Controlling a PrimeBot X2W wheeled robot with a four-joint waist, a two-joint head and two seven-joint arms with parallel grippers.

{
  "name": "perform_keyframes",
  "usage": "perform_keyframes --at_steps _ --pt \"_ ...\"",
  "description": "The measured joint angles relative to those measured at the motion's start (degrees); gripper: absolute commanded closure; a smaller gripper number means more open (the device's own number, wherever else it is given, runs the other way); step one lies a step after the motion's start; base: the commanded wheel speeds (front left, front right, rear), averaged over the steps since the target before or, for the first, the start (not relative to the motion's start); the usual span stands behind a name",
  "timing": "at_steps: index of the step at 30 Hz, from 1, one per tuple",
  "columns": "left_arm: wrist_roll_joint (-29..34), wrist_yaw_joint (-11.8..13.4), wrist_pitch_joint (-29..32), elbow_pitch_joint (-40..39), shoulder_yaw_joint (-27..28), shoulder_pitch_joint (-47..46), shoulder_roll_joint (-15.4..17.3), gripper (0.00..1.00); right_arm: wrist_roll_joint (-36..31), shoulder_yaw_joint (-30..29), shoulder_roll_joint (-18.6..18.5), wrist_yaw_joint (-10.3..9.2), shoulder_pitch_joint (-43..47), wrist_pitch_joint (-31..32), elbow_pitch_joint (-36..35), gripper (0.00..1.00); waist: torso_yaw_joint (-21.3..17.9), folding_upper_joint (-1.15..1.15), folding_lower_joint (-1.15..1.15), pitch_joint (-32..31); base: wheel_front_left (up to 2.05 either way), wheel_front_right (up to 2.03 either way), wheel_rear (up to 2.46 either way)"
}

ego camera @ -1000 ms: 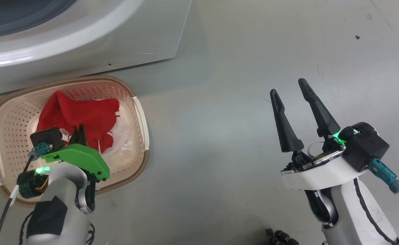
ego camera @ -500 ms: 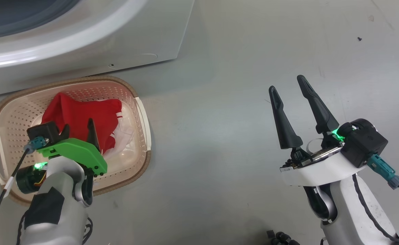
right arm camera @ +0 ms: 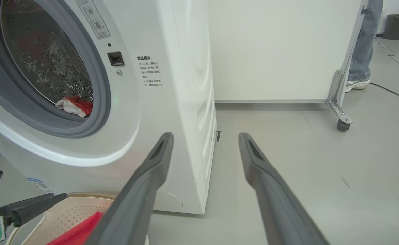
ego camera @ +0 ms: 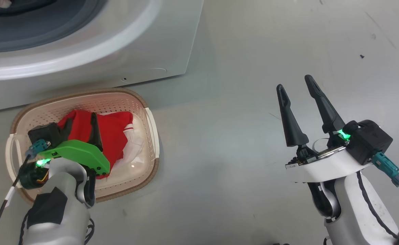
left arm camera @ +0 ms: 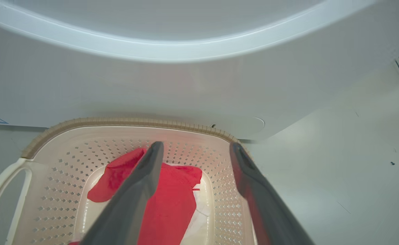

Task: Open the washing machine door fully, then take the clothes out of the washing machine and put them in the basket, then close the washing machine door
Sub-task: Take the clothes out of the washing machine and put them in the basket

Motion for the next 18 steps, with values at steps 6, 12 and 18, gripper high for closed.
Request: perform_keyframes --at_steps 6,12,18 --pt "0.53 -0.76 -0.79 -2.05 -0.3 0.12 -0.09 0.0 -0.18 -0.53 -0.01 0.0 1.22 0.0 0.88 0.0 1.3 0.0 0.0 -2.49 0.0 0.0 0.0" --pt "2.08 -0.77 -0.96 -5.21 -0.51 1.31 -0.26 0.0 -0.58 -0.97 -0.01 0.0 2.44 0.01 1.64 0.0 2.43 0.0 0.0 -5.02 0.0 0.0 0.0" --pt "4.31 -0.74 -0.94 -13.85 0.02 3.2 -0.41 0.0 -1.11 -1.8 -0.03 0.0 4.52 0.0 2.36 0.0 3.85 0.0 0.0 -8.45 0.0 0.0 0.0"
